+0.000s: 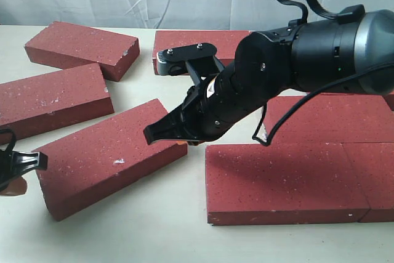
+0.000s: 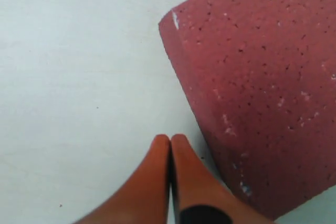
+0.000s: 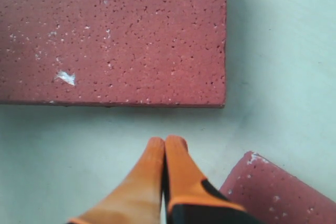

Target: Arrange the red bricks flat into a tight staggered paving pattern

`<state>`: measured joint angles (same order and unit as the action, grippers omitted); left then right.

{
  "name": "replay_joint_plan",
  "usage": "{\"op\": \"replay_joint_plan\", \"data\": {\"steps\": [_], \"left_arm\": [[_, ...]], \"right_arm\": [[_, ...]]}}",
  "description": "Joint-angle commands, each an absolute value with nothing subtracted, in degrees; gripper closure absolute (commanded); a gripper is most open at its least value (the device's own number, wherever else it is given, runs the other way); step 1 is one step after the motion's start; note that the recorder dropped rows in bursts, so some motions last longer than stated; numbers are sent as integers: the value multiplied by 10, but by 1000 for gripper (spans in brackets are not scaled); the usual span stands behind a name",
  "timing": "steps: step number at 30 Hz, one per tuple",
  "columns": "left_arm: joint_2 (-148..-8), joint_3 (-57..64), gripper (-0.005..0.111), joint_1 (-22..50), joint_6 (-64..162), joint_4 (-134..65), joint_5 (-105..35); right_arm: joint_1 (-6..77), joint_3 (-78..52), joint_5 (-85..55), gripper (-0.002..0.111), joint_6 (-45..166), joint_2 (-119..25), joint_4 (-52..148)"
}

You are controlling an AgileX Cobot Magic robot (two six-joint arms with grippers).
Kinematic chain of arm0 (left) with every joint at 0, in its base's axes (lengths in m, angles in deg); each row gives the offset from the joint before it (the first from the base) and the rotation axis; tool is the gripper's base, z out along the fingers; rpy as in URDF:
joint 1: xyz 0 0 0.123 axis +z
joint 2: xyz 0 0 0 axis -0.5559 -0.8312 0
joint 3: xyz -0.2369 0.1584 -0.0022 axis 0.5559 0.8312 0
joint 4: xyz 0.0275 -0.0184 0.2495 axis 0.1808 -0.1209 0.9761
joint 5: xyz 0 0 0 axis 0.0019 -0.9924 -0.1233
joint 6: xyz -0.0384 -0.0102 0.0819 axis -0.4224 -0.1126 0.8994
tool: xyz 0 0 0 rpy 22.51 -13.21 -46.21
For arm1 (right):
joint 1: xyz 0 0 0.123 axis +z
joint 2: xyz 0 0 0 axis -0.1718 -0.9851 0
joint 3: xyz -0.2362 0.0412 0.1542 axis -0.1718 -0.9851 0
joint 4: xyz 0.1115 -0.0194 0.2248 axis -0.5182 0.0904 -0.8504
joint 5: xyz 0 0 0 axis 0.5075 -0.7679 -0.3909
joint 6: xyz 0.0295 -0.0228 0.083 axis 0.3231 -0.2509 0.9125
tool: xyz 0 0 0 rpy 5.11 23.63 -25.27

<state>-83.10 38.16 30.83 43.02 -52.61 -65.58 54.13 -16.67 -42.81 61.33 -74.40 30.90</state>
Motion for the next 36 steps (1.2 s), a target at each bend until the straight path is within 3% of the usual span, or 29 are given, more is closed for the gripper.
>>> {"op": "replay_joint_plan", "data": {"steps": [1, 14, 23, 36], "left_arm": [[-829, 379, 107, 308, 421, -519, -643], [-835, 379, 107, 308, 421, -515, -622], [-931, 379, 107, 308, 436, -552, -598], [-995, 379, 107, 308, 824, -943, -576]], "right_arm": [[539, -169, -422, 109, 613, -738, 313], [539, -169, -421, 109, 613, -738, 313], [539, -169, -417, 109, 613, -738, 313], [539, -169, -409, 109, 613, -738, 313]]}}
